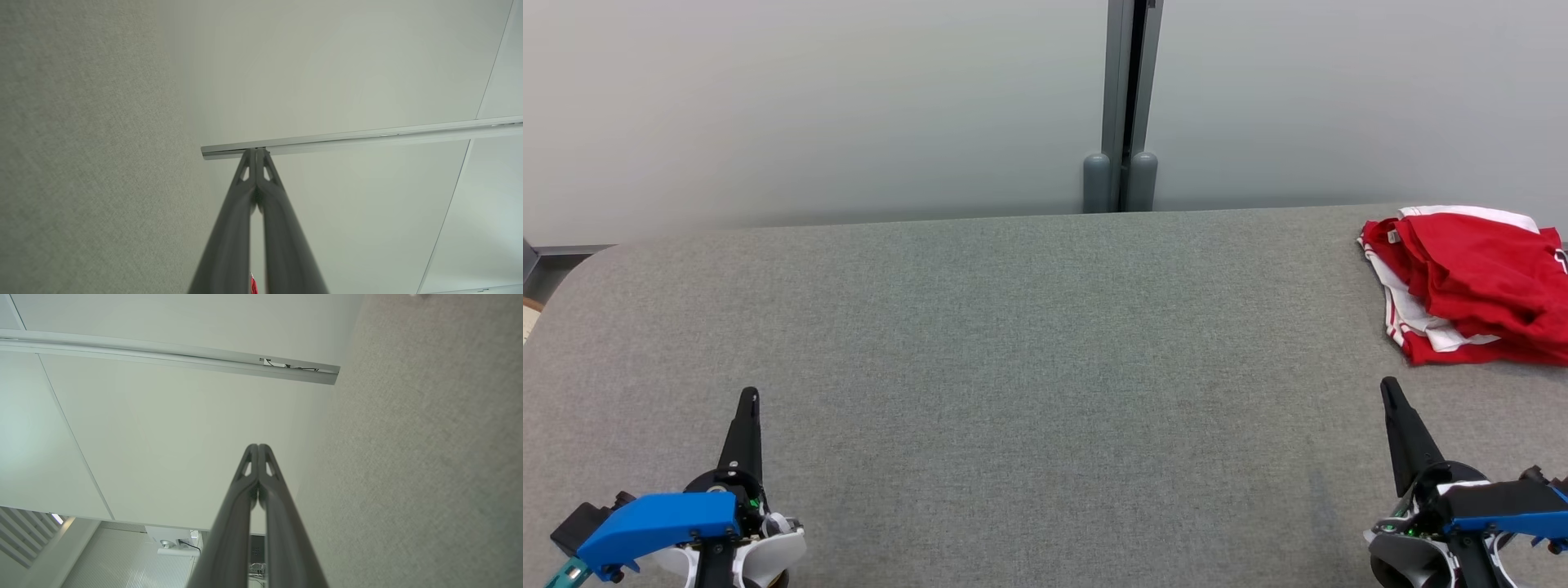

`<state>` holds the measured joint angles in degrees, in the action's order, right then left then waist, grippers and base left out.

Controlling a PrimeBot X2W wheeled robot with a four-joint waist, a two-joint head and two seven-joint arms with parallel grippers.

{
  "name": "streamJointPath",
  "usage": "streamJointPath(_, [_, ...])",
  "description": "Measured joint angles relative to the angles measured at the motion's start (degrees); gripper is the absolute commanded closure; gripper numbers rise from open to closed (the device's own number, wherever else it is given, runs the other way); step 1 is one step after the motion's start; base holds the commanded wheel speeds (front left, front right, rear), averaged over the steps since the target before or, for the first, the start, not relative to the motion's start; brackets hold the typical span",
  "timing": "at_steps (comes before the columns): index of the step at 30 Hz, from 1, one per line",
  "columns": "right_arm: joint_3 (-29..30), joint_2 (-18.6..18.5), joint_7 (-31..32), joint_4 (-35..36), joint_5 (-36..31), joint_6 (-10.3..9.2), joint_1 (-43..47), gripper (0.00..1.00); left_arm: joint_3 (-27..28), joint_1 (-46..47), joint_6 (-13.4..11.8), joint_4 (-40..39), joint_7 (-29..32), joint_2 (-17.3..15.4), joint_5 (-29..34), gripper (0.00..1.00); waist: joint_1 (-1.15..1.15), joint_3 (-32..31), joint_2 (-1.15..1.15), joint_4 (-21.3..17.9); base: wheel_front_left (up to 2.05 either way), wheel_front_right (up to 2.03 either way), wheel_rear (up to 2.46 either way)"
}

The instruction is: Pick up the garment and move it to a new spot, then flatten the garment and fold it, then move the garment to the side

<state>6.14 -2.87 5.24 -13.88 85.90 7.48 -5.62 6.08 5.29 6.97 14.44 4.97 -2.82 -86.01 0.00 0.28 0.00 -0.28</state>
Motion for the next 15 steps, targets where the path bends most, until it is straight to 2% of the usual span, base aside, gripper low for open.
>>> streamJointPath(15, [0.3, 0.0, 1.3, -0.1, 5.9, 0.0, -0.2, 1.0, 0.4, 0.6, 0.2, -0.2, 1.5, 0.0, -5.9, 1.0, 0.0, -0.1, 0.0, 0.3, 0.0, 0.0, 0.0])
